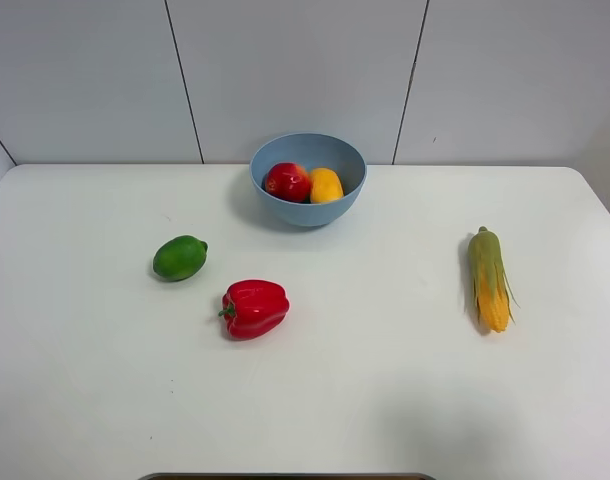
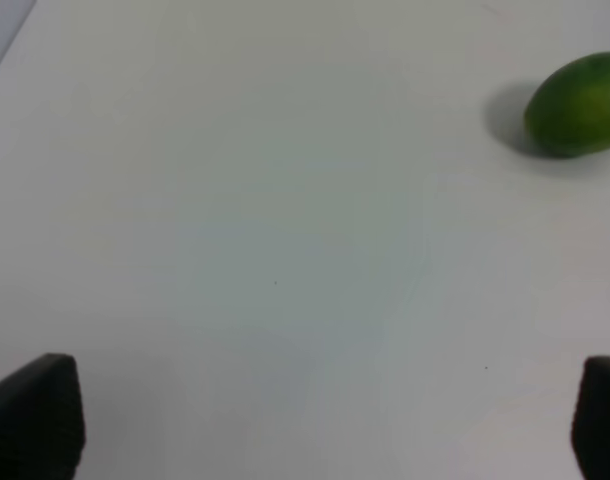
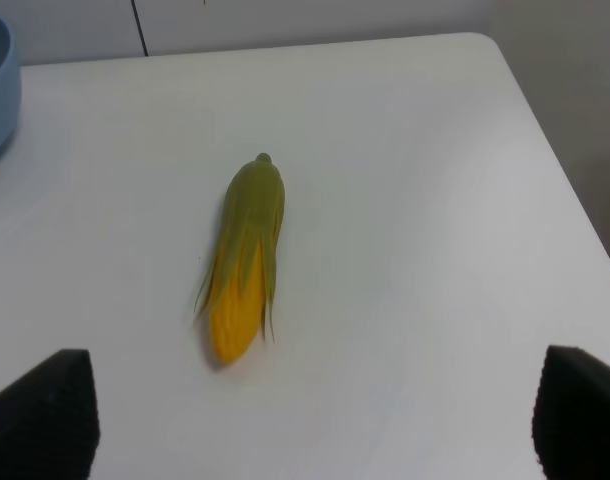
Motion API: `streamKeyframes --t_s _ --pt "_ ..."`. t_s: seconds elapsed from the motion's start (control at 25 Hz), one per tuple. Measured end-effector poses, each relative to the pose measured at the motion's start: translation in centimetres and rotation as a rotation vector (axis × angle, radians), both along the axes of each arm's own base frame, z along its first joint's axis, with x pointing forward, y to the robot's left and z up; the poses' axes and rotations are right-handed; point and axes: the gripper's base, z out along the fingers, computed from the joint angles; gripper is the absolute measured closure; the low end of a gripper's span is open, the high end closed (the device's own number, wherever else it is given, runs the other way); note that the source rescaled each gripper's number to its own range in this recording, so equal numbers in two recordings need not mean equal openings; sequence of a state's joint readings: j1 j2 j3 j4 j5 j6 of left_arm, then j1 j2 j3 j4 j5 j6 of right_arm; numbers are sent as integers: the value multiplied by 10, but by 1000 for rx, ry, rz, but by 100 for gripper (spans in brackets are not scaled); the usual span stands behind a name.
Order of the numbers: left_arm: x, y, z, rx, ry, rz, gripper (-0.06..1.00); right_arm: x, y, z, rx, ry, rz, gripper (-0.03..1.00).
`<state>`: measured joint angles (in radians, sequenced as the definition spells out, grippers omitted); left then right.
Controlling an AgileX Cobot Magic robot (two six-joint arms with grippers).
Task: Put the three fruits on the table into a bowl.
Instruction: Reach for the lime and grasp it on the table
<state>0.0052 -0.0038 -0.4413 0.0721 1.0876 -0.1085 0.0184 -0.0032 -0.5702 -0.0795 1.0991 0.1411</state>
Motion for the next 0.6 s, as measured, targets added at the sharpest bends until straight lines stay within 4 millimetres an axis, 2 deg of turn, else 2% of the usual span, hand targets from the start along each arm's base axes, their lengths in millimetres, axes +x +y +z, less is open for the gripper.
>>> streamKeyframes --t_s 0.6 --pt "0 0 0 0 0 0 -5 0 1 0 6 0 4 33"
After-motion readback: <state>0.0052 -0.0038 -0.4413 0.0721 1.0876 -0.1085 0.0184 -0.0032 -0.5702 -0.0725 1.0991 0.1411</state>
